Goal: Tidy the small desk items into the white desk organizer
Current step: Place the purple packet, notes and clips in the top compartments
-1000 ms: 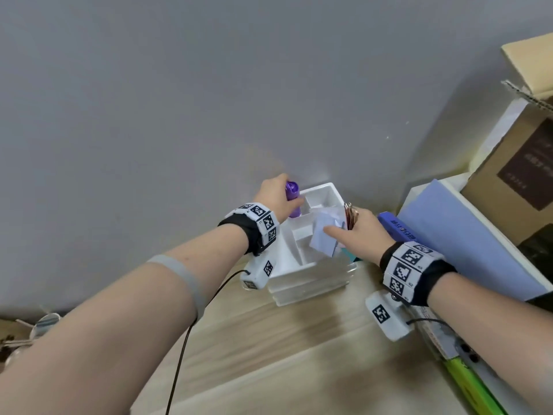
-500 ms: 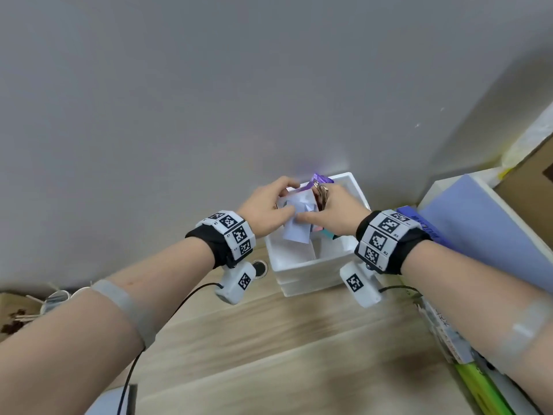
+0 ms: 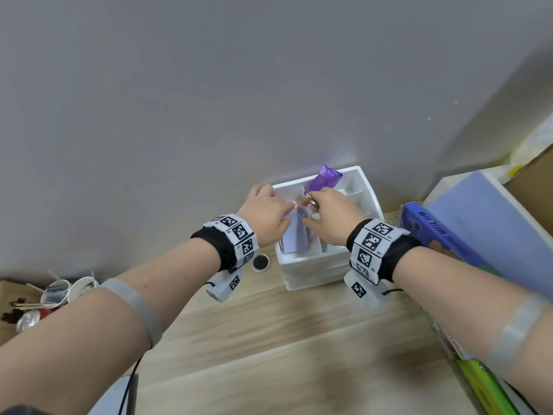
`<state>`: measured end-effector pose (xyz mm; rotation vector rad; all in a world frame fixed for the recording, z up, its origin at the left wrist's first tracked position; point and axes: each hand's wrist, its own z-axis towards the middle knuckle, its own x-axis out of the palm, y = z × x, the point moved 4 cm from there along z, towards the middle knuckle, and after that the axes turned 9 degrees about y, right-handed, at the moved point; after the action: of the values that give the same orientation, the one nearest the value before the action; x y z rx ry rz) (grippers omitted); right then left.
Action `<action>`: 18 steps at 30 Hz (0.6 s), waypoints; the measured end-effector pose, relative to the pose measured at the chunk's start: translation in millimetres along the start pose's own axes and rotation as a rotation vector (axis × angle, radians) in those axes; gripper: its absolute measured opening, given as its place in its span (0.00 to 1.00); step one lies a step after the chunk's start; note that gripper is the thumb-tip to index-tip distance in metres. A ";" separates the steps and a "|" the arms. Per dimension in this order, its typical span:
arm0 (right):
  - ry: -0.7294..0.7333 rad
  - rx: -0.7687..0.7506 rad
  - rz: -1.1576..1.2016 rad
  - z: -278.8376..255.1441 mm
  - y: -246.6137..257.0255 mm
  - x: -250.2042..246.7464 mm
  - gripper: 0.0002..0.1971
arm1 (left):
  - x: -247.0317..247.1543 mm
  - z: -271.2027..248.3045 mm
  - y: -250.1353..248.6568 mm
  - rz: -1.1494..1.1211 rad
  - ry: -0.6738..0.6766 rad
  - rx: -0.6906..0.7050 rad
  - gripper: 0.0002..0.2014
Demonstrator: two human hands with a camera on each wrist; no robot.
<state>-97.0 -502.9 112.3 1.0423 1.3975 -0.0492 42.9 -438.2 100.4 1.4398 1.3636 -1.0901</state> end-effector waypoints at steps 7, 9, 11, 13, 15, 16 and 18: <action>-0.088 0.262 0.462 -6.9 -25.2 -14.3 0.19 | 15.1 -4.0 -8.7 0.111 0.172 0.042 0.22; -0.165 0.312 0.618 -9.3 -31.0 -25.7 0.20 | 13.2 -5.0 -8.1 0.046 0.158 0.036 0.25; -0.225 0.293 0.573 -10.5 -31.6 -38.2 0.20 | 12.9 -5.3 -8.4 0.038 0.160 0.037 0.27; -0.218 0.232 0.389 -11.5 -27.3 -46.3 0.18 | 14.3 -5.1 -9.2 0.056 0.168 0.043 0.27; -0.211 0.210 0.330 -8.8 -25.8 -46.1 0.19 | 15.2 -4.6 -9.5 0.061 0.174 0.045 0.26; -0.213 0.233 0.341 -7.8 -27.8 -44.7 0.20 | 15.3 -4.2 -9.6 0.060 0.177 0.044 0.26; -0.253 0.329 0.383 -4.2 -35.0 -41.3 0.19 | 15.3 -3.3 -9.7 0.048 0.182 0.042 0.26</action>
<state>-131.0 -542.6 126.8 1.5086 0.9616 -0.1285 33.7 -430.7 86.3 1.6276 1.4311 -0.9812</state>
